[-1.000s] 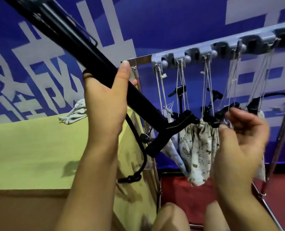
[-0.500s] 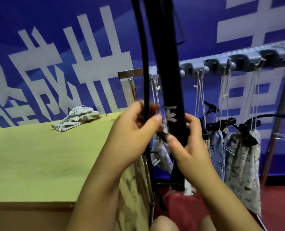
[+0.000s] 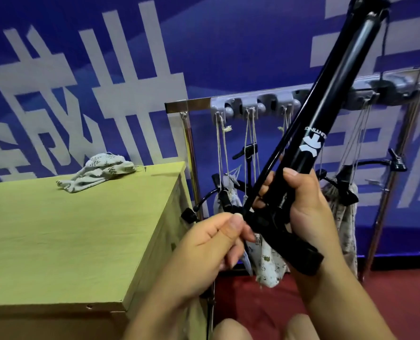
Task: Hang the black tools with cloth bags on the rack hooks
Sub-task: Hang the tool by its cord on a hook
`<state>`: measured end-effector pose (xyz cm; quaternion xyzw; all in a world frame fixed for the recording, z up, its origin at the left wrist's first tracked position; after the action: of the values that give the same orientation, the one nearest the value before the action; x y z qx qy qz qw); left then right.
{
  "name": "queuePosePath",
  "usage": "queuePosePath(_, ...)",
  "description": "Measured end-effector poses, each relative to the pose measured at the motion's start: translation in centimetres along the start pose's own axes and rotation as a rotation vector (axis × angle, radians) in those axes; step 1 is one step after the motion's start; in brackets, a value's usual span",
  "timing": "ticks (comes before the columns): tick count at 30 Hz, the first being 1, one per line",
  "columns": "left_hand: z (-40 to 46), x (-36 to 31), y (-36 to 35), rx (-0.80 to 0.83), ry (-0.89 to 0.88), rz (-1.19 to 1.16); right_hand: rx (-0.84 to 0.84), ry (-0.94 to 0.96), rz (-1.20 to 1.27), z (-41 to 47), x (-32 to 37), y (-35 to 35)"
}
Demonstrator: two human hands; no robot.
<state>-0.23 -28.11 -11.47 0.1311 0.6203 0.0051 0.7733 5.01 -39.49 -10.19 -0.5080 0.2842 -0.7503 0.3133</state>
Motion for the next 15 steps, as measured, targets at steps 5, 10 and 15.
queuePosePath(5,-0.1,0.2,0.1,0.004,0.018,0.000,0.005,0.029,-0.113,-0.7,0.5,-0.1)
queuePosePath(10,0.0,0.4,0.3,0.019,0.041,0.019,-0.018,0.053,-0.120,-0.8,0.3,-0.1)
queuePosePath(15,-0.1,0.5,-0.3,0.043,0.020,0.016,-0.061,0.065,-0.281,-0.9,0.3,0.9)
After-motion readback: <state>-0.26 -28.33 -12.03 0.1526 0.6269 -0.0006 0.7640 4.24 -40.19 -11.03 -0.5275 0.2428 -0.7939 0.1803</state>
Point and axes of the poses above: each hand's wrist, its own z-axis towards the middle knuckle, its own y-axis out of the back of the hand, x = y × z, the point moved 8 cm from there along z, towards the middle knuckle, and after that the axes turned 5 degrees about y, right-handed, at the moved point
